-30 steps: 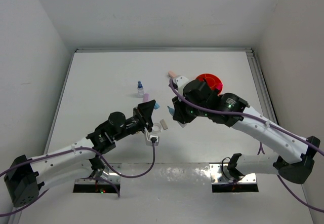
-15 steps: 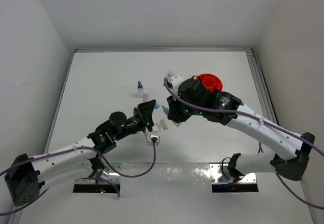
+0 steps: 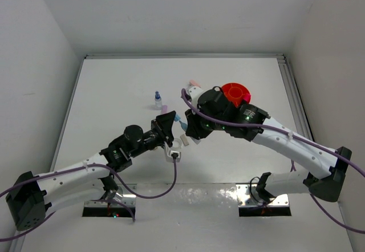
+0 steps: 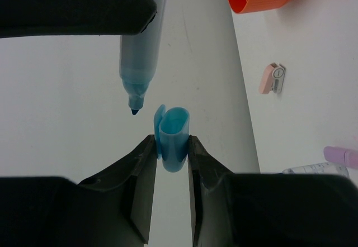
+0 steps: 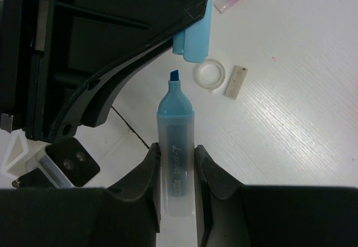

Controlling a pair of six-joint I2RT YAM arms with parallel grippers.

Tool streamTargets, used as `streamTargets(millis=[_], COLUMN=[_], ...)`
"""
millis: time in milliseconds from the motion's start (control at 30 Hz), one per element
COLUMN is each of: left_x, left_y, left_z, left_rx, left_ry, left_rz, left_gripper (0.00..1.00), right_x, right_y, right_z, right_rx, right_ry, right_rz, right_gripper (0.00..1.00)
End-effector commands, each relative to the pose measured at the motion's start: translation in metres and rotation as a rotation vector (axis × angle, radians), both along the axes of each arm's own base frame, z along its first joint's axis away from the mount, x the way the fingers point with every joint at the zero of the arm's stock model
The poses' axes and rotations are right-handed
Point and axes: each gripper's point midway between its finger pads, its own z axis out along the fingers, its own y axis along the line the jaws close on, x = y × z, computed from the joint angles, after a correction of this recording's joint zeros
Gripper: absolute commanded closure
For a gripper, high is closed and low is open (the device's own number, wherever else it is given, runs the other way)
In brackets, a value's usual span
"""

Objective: Sort the stationery into containers
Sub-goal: Close the pen cap on the pen.

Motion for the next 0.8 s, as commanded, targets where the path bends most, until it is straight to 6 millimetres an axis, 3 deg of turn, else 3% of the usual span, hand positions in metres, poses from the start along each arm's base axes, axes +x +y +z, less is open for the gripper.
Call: streamTargets(millis=[0,333,767], left_x=[0.000,-0.001,-0.027], left_y=[-0.002,-0.004,-0.014], left_z=[0.033,0.045,0.028], left_rx=[-0.082,-0.145,-0.042], left_ry=[-0.050,-0.027,-0.052], left_rz=[-0.001,-0.007,-0.124], left_gripper=[1.00,1.00,1.00], right_x=[-0.004,-0.004,0.007], right_y=[0.007,0.009,0.014], right_z=[0.009,0.008,0.020], right_rx=[0.047,0.043,0.045], right_ry=[-0.008,-0.006,-0.055], right_rz=[0.012,0.011,0.010], right_gripper=[1.00,1.00,1.00])
